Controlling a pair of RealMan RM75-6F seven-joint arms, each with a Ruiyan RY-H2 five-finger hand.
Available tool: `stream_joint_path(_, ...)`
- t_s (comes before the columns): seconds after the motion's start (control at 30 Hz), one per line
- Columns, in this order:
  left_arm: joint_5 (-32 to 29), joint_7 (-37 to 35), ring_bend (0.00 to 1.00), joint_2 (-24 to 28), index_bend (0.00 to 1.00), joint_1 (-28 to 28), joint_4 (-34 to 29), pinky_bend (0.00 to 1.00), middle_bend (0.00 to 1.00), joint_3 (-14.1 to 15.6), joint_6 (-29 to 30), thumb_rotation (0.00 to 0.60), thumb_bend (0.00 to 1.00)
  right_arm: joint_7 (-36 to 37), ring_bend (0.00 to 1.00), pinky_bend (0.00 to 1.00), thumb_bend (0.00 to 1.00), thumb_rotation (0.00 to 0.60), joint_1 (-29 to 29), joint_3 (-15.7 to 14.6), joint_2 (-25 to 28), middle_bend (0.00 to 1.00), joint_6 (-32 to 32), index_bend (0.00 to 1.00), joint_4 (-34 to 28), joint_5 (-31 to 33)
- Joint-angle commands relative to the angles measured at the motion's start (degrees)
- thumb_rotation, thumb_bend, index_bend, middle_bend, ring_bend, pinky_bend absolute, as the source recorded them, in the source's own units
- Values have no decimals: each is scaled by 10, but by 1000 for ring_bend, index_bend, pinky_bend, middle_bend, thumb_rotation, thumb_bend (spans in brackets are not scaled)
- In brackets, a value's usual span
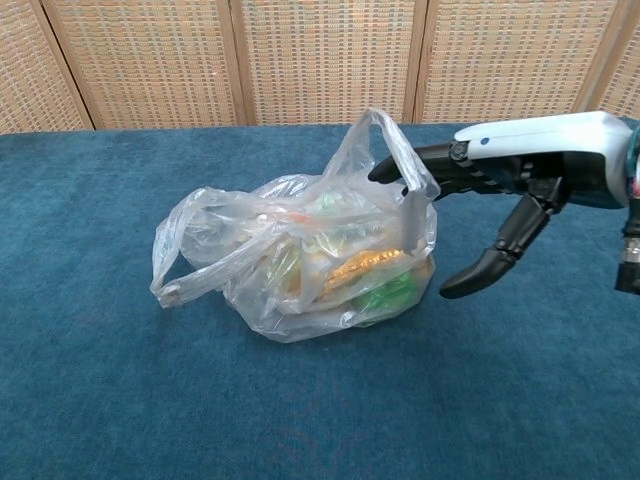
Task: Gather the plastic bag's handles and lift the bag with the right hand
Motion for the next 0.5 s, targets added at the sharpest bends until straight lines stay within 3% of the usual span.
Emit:
stream_joint_path(0.03, -3, -6, 0, 2, 0, 0, 1, 0, 0, -2, -1, 600, 196, 20, 0, 0, 0, 600, 21, 14, -15, 2, -20, 11, 3, 33)
stream_joint_path(0.5, -16, -24, 0, 8, 0, -3, 6, 0, 0, -7, -7, 600, 197, 165, 0, 0, 0, 600, 48, 81, -58, 91, -63, 91, 7, 89)
